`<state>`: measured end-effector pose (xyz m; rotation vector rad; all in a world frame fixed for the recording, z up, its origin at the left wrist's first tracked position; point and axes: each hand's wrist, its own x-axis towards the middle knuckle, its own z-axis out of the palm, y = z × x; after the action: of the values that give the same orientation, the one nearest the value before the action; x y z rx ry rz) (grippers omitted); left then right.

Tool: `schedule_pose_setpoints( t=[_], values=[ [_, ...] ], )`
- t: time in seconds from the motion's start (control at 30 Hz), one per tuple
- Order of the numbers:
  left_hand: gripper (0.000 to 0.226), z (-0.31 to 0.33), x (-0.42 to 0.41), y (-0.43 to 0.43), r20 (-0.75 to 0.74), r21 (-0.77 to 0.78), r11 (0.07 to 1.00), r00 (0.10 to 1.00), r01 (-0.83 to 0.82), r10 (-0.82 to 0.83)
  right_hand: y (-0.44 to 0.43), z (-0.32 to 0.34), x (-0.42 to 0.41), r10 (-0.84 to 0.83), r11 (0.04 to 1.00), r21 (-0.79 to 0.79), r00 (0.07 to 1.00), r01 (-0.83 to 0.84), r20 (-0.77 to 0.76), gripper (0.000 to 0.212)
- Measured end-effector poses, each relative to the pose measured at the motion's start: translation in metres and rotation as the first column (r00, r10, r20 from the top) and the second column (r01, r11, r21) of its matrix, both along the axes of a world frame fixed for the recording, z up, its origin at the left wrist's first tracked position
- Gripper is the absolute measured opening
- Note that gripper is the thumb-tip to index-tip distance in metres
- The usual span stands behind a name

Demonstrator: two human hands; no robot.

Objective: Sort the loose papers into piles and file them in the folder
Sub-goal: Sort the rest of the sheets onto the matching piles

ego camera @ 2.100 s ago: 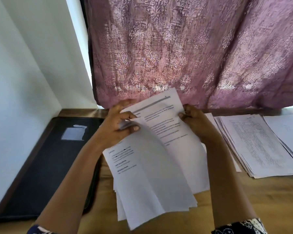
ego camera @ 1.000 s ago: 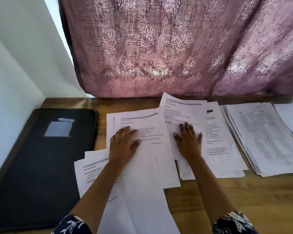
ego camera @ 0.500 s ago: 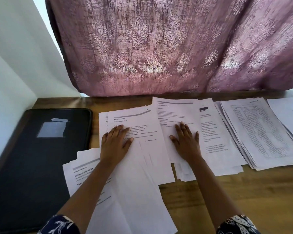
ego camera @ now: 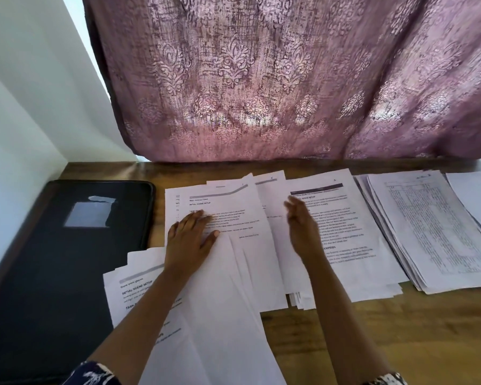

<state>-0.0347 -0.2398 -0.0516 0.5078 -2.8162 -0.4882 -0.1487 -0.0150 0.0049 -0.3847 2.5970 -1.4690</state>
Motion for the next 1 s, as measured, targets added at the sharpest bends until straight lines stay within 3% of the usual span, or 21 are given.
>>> schedule_pose_setpoints(
  t=[0.07, 0.17, 0.47, 0.7, 0.87, 1.0],
  values=[
    [0.065, 0.001, -0.001, 0.001, -0.007, 0.006, 1.000, 1.000, 0.004, -0.004, 0.006, 0.012, -0.016, -0.152, 0.970, 0.192, 0.988, 0.152, -0.014, 0.040],
    [0.067, 0.004, -0.002, 0.001, -0.014, 0.042, 0.999, 1.000, -0.006, 0.007, 0.003, 0.016, -0.027, -0.162, 0.945, 0.299, 0.984, 0.133, 0.074, 0.040],
    [0.068, 0.017, -0.001, -0.007, -0.060, 0.157, 0.988, 0.998, 0.003, 0.006, -0.031, 0.006, -0.014, -0.094, 0.965, 0.261, 0.977, 0.041, 0.194, 0.025],
    [0.054, 0.028, -0.015, -0.016, -0.083, 0.151, 0.986, 0.995, 0.067, -0.055, -0.066, 0.002, 0.008, -0.054, 0.991, 0.134, 0.945, 0.011, 0.323, 0.032],
    [0.047, 0.023, -0.026, -0.022, -0.068, 0.127, 0.988, 0.995, 0.085, -0.077, -0.069, -0.005, 0.025, -0.168, 0.983, 0.115, 0.959, 0.145, 0.227, 0.032],
    [0.051, 0.013, -0.035, -0.017, 0.046, 0.099, 0.985, 0.988, 0.144, -0.149, -0.063, -0.009, 0.044, -0.166, 0.986, 0.018, 0.966, 0.165, 0.200, 0.026]
  ],
)
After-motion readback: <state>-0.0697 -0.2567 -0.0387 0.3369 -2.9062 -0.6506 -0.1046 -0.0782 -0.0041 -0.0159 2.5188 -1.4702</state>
